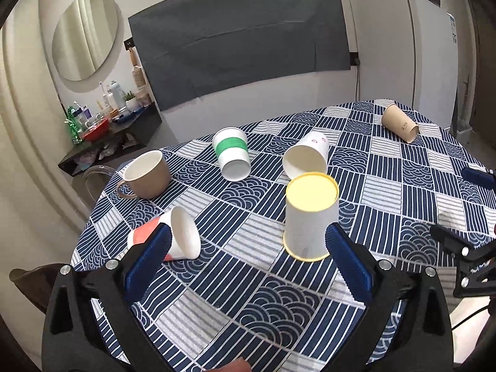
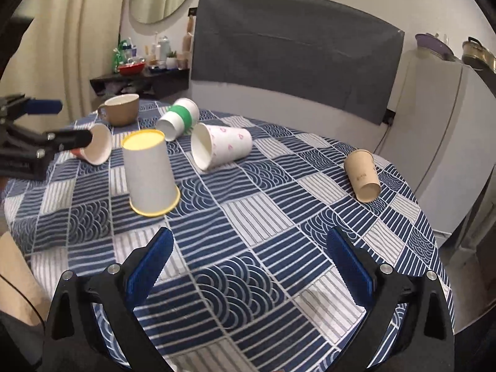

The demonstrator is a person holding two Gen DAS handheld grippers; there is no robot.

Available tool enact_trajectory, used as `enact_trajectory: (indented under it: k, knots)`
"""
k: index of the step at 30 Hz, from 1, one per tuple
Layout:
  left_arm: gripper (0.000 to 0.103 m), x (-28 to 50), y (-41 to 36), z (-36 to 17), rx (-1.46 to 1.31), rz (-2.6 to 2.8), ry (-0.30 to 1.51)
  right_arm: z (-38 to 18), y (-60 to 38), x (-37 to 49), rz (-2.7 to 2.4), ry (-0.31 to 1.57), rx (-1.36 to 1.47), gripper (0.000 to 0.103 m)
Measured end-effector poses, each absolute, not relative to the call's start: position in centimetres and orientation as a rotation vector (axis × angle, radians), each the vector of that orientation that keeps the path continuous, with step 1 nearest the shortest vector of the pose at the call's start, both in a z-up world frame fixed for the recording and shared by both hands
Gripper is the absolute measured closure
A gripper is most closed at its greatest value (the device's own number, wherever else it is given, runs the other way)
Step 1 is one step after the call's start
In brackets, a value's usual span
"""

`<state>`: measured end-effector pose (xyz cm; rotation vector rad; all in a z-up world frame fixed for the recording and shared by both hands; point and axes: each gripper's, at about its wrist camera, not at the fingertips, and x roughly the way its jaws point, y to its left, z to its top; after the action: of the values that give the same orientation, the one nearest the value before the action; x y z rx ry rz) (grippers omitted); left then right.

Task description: Flip cup upside down

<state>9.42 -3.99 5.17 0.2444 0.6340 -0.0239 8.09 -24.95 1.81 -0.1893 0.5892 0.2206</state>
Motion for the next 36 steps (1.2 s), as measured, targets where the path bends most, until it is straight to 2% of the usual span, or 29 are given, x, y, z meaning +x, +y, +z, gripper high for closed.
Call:
enact_trajectory:
  k: [11, 22, 36]
  knots:
    - [0.006, 6.3, -1.9, 2.3, 0.213, -0.071, 0.604, 1.3, -23.0, 5.1, 0.176, 0.497, -0.042, 0.008]
    - [0.006, 5.5, -0.4, -1.7, 0.128, -0.047, 0.655, -0.9, -22.5, 2.2, 0.144, 0.530, 0.021, 0.008]
    - [0.006, 4.6, -0.8, -1.0, 0.102, -0.020, 0.606, -1.1, -23.0, 2.2, 0.084, 0.539, 0.031, 0.008]
